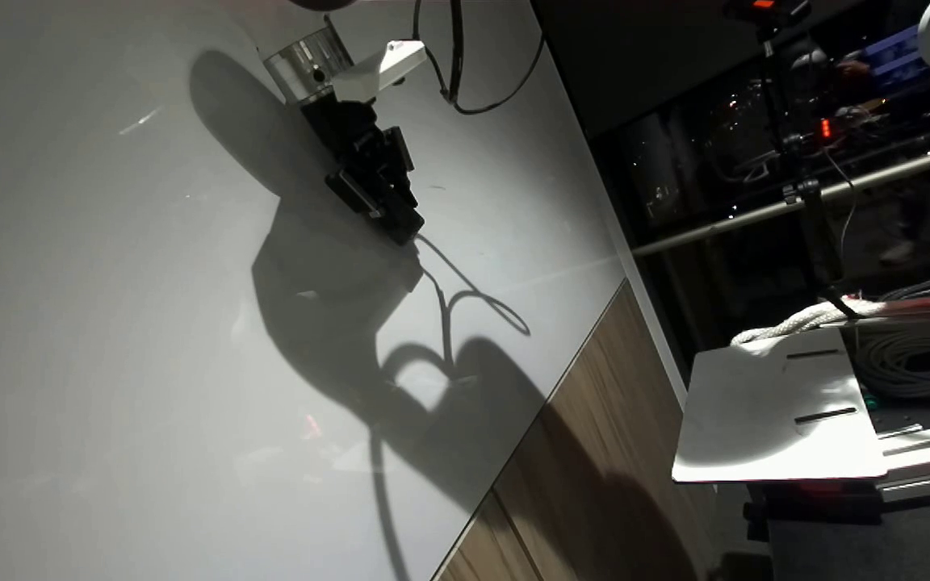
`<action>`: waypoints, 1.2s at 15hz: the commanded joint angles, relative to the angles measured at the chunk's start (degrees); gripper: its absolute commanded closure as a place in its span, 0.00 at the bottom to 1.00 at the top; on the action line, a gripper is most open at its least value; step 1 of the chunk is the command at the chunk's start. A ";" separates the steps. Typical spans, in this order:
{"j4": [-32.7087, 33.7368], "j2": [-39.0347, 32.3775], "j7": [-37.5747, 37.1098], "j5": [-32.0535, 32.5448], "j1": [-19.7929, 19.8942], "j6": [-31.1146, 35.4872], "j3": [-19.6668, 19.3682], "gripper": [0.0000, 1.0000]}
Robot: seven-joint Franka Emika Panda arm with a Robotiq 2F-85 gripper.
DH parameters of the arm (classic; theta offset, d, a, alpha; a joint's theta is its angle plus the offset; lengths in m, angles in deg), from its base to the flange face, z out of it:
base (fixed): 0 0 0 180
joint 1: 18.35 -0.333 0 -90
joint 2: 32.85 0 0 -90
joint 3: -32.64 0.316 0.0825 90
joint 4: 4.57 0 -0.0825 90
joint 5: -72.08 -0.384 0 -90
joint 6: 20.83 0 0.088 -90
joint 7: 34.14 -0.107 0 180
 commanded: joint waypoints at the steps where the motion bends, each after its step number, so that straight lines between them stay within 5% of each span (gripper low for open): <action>1: -11.58 6.25 0.32 -0.47 -0.18 7.57 1.38 0.72; 14: -12.26 6.86 0.77 0.34 0.13 8.30 0.99 0.72; 18: -24.07 12.32 1.02 0.58 0.55 17.76 1.93 0.72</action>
